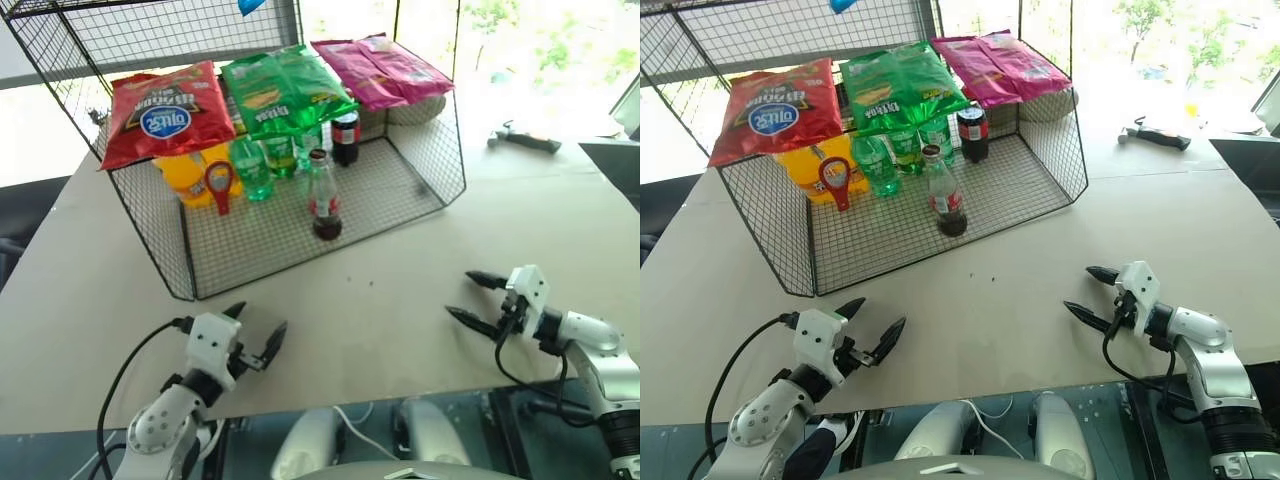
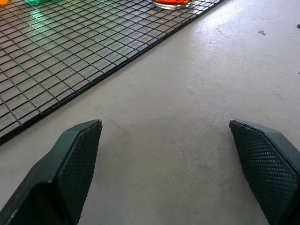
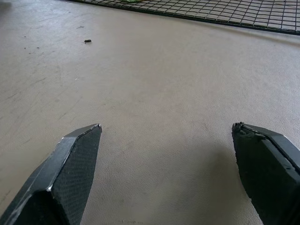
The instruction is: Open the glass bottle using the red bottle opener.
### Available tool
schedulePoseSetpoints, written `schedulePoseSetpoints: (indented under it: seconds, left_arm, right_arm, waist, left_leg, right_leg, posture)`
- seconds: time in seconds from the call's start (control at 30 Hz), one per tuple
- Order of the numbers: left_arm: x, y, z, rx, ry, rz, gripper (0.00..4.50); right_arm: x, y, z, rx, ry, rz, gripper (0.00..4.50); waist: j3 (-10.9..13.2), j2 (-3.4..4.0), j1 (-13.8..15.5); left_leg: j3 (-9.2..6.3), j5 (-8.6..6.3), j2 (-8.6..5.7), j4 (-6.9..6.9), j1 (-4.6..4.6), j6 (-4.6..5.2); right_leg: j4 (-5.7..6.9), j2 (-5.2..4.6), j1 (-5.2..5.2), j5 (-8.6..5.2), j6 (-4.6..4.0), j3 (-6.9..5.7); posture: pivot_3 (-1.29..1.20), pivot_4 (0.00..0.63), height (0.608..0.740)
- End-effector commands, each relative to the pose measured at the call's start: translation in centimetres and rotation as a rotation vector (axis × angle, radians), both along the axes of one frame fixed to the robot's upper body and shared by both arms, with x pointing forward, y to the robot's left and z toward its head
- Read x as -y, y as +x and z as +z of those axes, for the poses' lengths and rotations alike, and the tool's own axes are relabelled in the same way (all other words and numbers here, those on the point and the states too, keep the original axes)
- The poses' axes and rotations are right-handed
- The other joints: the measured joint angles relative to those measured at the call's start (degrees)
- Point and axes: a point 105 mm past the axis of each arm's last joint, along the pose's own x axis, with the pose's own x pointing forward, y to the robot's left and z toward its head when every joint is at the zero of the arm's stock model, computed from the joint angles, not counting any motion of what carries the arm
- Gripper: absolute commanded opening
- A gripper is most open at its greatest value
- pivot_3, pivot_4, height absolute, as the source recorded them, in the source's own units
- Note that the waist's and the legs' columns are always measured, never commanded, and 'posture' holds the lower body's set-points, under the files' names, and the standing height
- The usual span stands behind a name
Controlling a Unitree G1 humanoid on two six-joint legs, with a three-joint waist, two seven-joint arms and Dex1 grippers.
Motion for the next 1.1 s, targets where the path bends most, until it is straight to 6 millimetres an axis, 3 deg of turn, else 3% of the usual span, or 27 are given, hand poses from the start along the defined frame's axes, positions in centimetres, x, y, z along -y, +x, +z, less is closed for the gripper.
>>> schedulePoseSetpoints:
  seconds: [0.03,0.7,1.1]
  left_arm:
    - [0.0,0.1,0.1,0.002,0.007,-0.019,4.5]
    - [-0.8,0.1,0.0,-0.006,0.015,-0.035,4.5]
    - [-0.1,2.1,2.0,0.099,-0.051,-0.008,4.5]
  right_arm:
    - [0.3,-0.1,1.4,0.053,0.011,-0.015,4.46]
    - [-0.3,-1.0,0.6,0.038,0.023,-0.04,4.46]
    - [-2.0,-1.0,2.4,0.082,0.047,0.006,4.46]
  waist:
    - [0.0,0.0,0.0]
    - [0.0,-0.01,0.0]
    - [0.0,-0.05,0.0]
  left_leg:
    - [0.0,0.0,0.0,0.0,0.0,0.0]
    - [-0.02,0.0,-0.02,0.01,0.0,0.0]
    - [-0.03,0.0,-0.02,0.03,0.0,-0.01]
  right_leg:
    - [0.0,0.0,0.0,0.01,-0.01,0.0]
    - [0.0,-0.01,0.0,-0.06,0.05,-0.02]
    - [0.03,-0.01,0.01,0.02,0.08,-0.04]
  posture:
    - [0.0,0.15,0.735]
    - [0.0,0.15,0.735]
    - [0.0,0.15,0.735]
